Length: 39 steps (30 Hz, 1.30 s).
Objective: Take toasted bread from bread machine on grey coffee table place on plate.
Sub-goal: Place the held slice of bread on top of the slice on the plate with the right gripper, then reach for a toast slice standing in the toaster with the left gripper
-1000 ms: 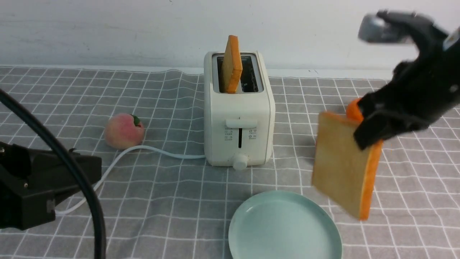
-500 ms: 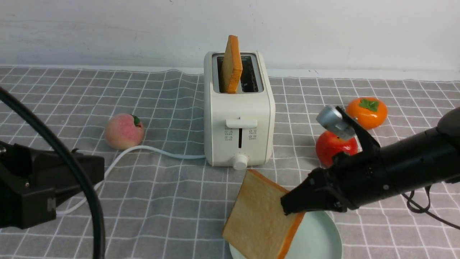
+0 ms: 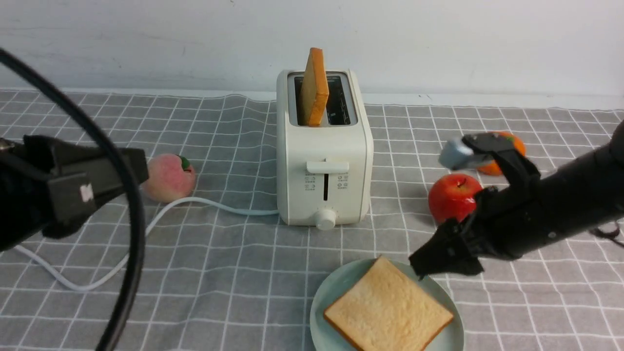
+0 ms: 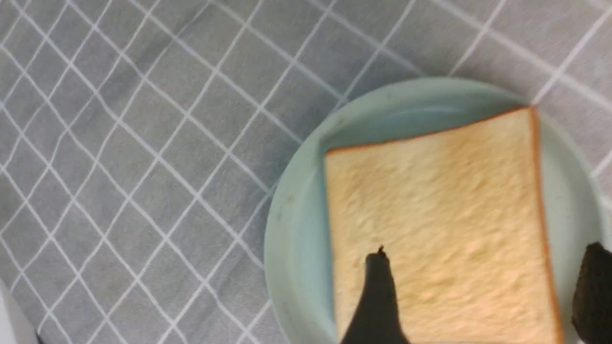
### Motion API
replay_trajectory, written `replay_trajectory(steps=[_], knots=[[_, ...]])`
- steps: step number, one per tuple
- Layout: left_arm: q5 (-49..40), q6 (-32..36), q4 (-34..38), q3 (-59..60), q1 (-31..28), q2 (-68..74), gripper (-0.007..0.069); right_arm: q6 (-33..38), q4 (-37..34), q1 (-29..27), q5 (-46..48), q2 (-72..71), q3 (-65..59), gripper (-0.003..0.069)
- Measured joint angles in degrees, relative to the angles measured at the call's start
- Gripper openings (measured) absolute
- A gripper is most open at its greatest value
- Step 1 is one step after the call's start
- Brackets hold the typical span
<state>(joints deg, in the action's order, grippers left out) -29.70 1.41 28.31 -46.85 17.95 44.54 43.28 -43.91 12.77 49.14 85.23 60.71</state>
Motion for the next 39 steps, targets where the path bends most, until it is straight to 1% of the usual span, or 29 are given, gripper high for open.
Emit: replay_trajectory(steps=[2,4,6,7,8,9,10,12,13,14,15,17,20,22,24,25,26,27,28,29,32,34,36,39], knots=[[0.6,-0.2,0.0,0.0,0.0,2.1,0.0283,-3.0,1.9,-1.1,1.8,-1.5,2.7,0.0512],[0.4,-0.2,0.0,-1.0,0.0,4.9,0.0339,-6.1,2.8,-2.2,5.4,-3.4,6.1,0.0505],[-0.5,1.2,0.0,-2.9,0.0,8.2,0.0402,-7.7,2.7,-2.5,9.7,-5.3,9.0,0.0494],[-0.8,1.4,0.0,-3.4,0.0,8.5,0.0409,-8.0,2.6,-2.5,10.6,-5.6,9.5,0.0491],[-1.8,4.2,1.1,-5.4,0.0,11.9,0.0476,-8.2,1.4,-2.5,13.7,-7.0,10.9,0.0478],[-1.9,4.2,1.1,-5.6,0.0,11.9,0.0483,-8.2,0.9,-2.5,13.9,-7.1,11.1,0.0477],[-2.9,7.5,3.0,-7.4,0.0,14.9,0.0526,-8.2,-1.3,-2.5,15.4,-8.1,11.7,0.0463],[-5.3,12.7,6.3,-10.1,0.0,20.5,0.0568,-7.4,-5.1,-2.5,16.1,-9.0,11.9,0.0438],[-5.5,13.6,7.0,-10.3,0.0,21.5,0.0573,-7.1,-5.8,-2.5,16.1,-9.0,11.9,0.0435],[-7.3,16.7,10.0,-12.3,0.0,25.9,0.0582,-6.0,-8.0,-2.5,16.9,-9.1,11.9,0.0416],[-7.5,17.0,10.3,-12.5,0.0,26.5,0.0582,-5.6,-8.3,-2.5,17.1,-9.1,11.9,0.041],[-10.2,19.1,13.5,-16.0,0.0,33.2,0.058,-4.2,-9.0,-2.5,19.0,-9.4,11.9,0.0377],[-12.8,18.4,12.2,-21.8,0.4,38.5,0.0573,-5.7,-8.0,-2.5,19.5,-11.5,11.9,0.0353],[-12.7,15.0,8.0,-26.9,1.5,40.9,0.0573,-8.0,-6.0,-2.2,18.1,-13.9,11.9,0.0347],[-11.8,9.8,2.2,-31.3,3.2,42.5,0.0573,-11.4,-2.5,-1.1,16.1,-16.3,11.9,0.0346],[-11.3,6.1,-1.8,-34.7,4.3,43.4,0.0573,-13.5,0.6,0.1,14.7,-17.7,12.0,0.0346],[-11.2,3.6,-4.3,-35.9,5.1,44.1,0.0573,-14.4,1.1,0.5,14.6,-18.1,12.0,0.0346],[-11.2,-0.8,-8.6,-38.7,6.5,45.2,0.0573,-16.9,3.9,1.7,13.2,-19.0,12.0,0.0346],[-11.6,-7.5,-15.1,-43.2,8.6,47.2,0.0573,-20.8,8.5,3.9,11.6,-20.0,12.0,0.0346],[-12.1,-12.2,-20.0,-45.9,10.0,48.9,0.0573,-23.1,11.5,5.4,10.4,-20.6,12.0,0.0345],[-14.5,-22.3,-32.1,-52.5,13.3,54.4,0.0573,-28.2,19.1,9.3,8.2,-21.4,12.0,0.0345],[-16.9,-27.3,-39.1,-57.4,14.8,59.1,0.0573,-30.9,23.2,12.1,7.7,-21.5,12.0,0.0345],[-18.4,-30.0,-42.7,-61.4,15.4,63.4,0.0573,-32.5,25.5,14.1,7.7,-21.5,12.0,0.0345],[-19.0,-31.2,-42.9,-66.7,15.3,68.0,0.0573,-33.6,27.2,16.0,8.0,-21.5,12.0,0.0345]])
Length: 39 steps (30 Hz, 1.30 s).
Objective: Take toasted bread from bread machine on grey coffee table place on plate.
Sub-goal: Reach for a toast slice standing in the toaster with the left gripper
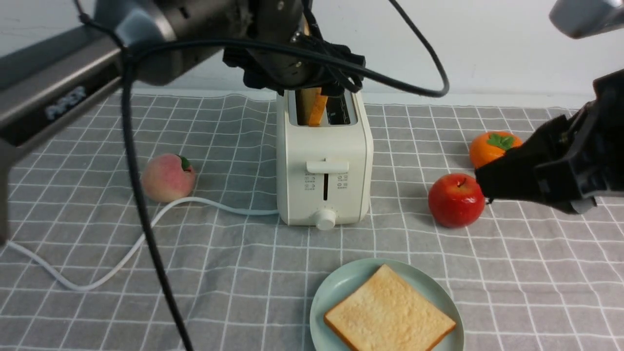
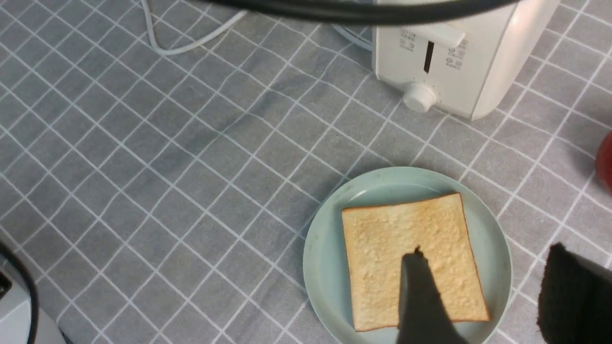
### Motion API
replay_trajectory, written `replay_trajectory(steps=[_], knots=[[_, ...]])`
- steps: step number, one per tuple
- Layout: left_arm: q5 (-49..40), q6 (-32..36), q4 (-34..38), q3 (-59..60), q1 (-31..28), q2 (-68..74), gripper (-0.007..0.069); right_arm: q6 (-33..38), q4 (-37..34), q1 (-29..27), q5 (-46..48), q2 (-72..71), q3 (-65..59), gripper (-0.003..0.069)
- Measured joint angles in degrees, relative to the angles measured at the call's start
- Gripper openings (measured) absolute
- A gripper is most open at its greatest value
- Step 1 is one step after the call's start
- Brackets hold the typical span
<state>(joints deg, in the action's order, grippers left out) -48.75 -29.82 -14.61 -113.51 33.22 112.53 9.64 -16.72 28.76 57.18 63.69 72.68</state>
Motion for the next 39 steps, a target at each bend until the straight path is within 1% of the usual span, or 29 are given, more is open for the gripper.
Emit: replay_trajectory(steps=[5,12,19,22,23,25,26,27,28,30,31,32,36,39], knots=[[2.6,-0.1,0.3,-2.4,-0.1,2.8,0.0573,-0.2,0.5,0.6,1.4,0.0,0.0,0.0345],[5.4,-0.3,-6.9,-2.5,-0.2,6.9,0.0573,-0.2,0.7,0.6,3.8,0.0,0.0,0.034],[8.7,-0.6,-6.5,-2.5,-0.4,8.4,0.0562,-0.2,0.7,0.6,3.8,0.0,0.0,0.034],[9.7,-0.6,-5.9,-2.5,-0.7,8.4,0.0512,-0.2,0.7,0.6,3.8,0.0,0.0,0.034],[9.6,-0.6,-5.6,-2.5,-0.8,8.4,0.0484,-0.2,0.7,0.6,3.8,0.0,0.0,0.034],[9.4,-0.6,-4.7,-2.5,-1.2,8.4,0.0402,-0.2,0.7,0.6,3.8,0.0,0.0,0.034],[9.3,-0.6,-4.7,-2.5,-1.3,8.4,0.0349,-0.2,0.7,0.6,3.8,0.0,0.0,0.034],[9.3,-0.6,-4.6,-2.5,-1.4,8.4,0.0349,-0.2,0.7,0.6,3.8,0.0,0.0,0.034],[9.3,-0.6,-4.5,-2.5,-1.5,8.3,0.0265,-0.2,0.7,0.6,3.8,0.0,0.0,0.034],[8.5,-0.6,-4.5,-2.5,-1.5,7.4,0.0125,-0.2,0.7,0.6,3.8,0.0,0.0,0.034],[8.2,-0.6,-4.5,-2.5,-1.5,6.9,0.0088,-0.2,0.7,0.6,3.8,0.0,0.0,0.034],[7.8,-0.6,-4.5,-2.5,-1.5,6.0,0.0073,-0.2,0.7,0.6,3.8,0.0,0.0,0.034],[5.7,-0.4,-4.8,-2.5,-1.5,0.9,0.0081,-0.2,0.8,0.6,3.8,0.0,0.0,0.034],[0.8,-0.4,-5.5,-2.5,-1.5,-6.8,0.008,-0.2,0.8,0.6,3.8,0.0,0.0,0.0339]])
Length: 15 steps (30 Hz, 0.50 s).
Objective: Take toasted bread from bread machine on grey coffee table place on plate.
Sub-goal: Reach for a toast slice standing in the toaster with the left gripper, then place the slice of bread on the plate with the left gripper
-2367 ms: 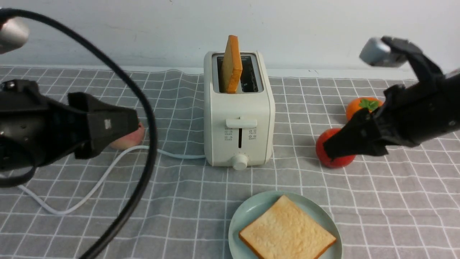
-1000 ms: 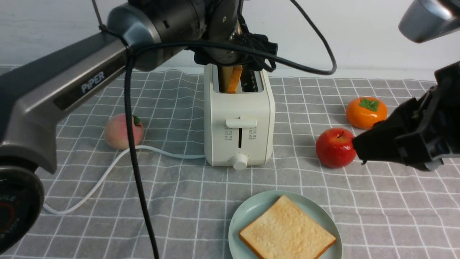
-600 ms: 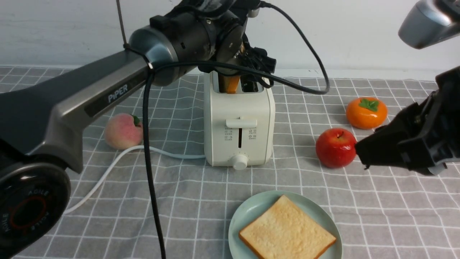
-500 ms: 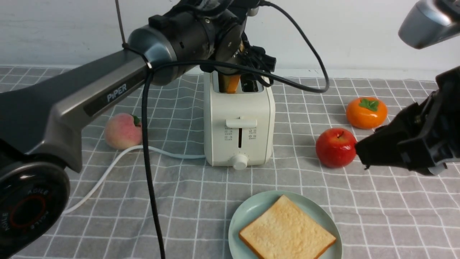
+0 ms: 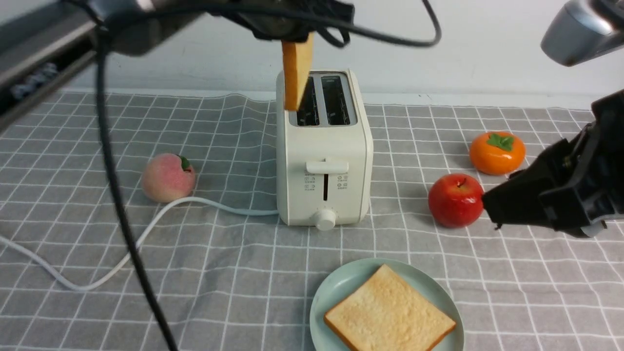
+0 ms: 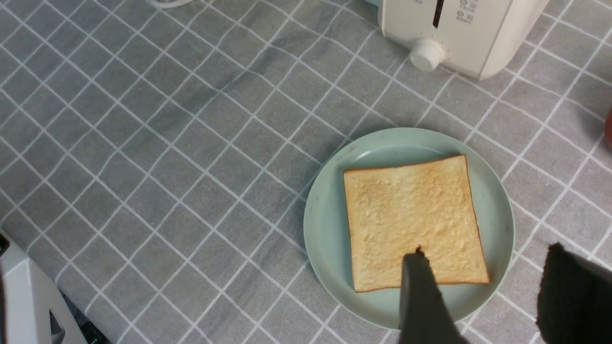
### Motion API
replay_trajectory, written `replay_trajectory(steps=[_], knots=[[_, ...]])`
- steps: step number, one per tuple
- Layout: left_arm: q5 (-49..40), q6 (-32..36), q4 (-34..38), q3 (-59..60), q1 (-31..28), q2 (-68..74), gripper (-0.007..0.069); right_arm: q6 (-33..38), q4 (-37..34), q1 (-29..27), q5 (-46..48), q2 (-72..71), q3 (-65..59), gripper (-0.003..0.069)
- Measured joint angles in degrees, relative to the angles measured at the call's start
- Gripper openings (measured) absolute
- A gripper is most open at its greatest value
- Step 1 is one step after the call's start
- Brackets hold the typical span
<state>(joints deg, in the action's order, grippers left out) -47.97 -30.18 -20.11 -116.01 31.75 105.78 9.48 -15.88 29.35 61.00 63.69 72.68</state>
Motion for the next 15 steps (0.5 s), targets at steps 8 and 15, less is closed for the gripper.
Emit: replay_trajectory(steps=[8,15], knots=[[-14.7,8.5,9.5,4.4,0.0,-18.5,0.008,0.0,0.3,0.0,-0.2,0.0,0.0,0.0339],[-15.4,28.5,30.8,23.1,0.0,-25.6,0.008,0.0,0.5,0.0,-1.3,0.0,0.0,0.0339]])
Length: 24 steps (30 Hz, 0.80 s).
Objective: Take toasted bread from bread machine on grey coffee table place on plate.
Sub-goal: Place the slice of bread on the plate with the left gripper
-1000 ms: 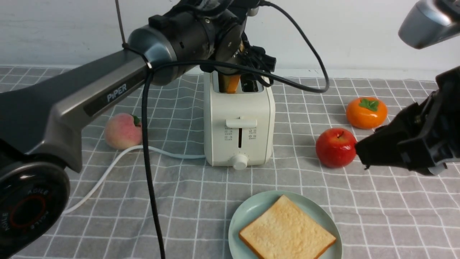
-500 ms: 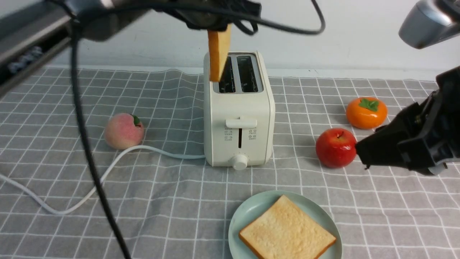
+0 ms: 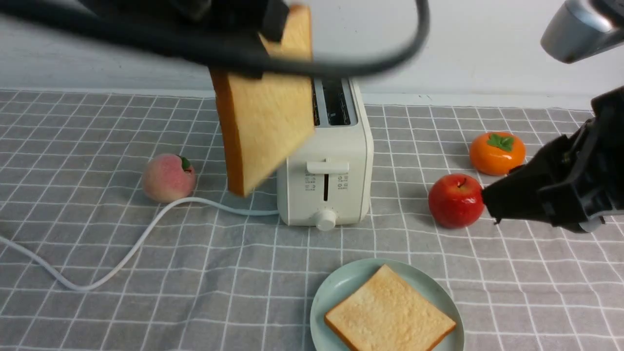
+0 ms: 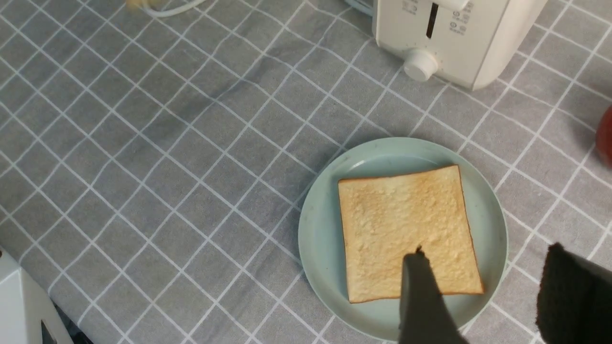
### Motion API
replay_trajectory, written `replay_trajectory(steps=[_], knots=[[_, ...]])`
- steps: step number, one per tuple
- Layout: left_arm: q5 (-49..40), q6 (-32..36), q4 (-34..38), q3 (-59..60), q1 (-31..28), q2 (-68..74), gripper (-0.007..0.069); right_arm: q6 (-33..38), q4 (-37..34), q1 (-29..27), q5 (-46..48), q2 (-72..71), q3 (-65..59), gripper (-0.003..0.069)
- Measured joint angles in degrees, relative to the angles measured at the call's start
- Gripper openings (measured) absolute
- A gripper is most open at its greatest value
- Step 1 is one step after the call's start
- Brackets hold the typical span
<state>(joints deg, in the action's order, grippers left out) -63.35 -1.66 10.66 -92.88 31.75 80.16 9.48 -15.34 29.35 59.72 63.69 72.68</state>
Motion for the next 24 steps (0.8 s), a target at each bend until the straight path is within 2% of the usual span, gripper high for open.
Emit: replay_trajectory(steps=[2,3,4,5,8,10,14,17,24], knots=[[2.6,5.2,6.4,5.7,0.0,0.6,0.008,0.0,-0.3,0.0,-0.3,0.1,0.0,0.0339],[3.5,5.7,7.1,7.0,0.0,0.7,0.008,0.0,-0.3,0.0,-0.3,0.1,0.0,0.0339],[7.9,10.3,13.1,11.7,0.0,2.3,0.008,0.0,-0.5,0.0,-0.4,0.3,0.0,0.0339],[9.0,10.8,13.8,12.7,0.0,2.5,0.008,0.0,-0.5,0.0,-0.4,0.3,0.0,0.0339],[16.4,19.8,25.6,19.2,0.0,8.1,0.008,0.0,-1.1,0.0,-0.3,1.0,0.0,0.0339],[17.0,22.1,28.9,19.7,0.0,10.2,0.008,0.0,-1.5,0.0,-0.3,1.4,0.0,0.0337],[17.5,28.9,41.5,19.8,0.0,16.0,0.008,0.0,-2.3,0.0,-0.3,1.8,0.0,0.0337],[17.5,31.6,46.1,19.8,0.0,20.3,0.008,0.0,-2.7,0.0,-0.2,2.1,0.0,0.0337],[17.9,29.9,46.6,19.8,0.0,25.7,0.008,0.0,-3.0,0.0,0.3,2.2,0.0,0.0337]])
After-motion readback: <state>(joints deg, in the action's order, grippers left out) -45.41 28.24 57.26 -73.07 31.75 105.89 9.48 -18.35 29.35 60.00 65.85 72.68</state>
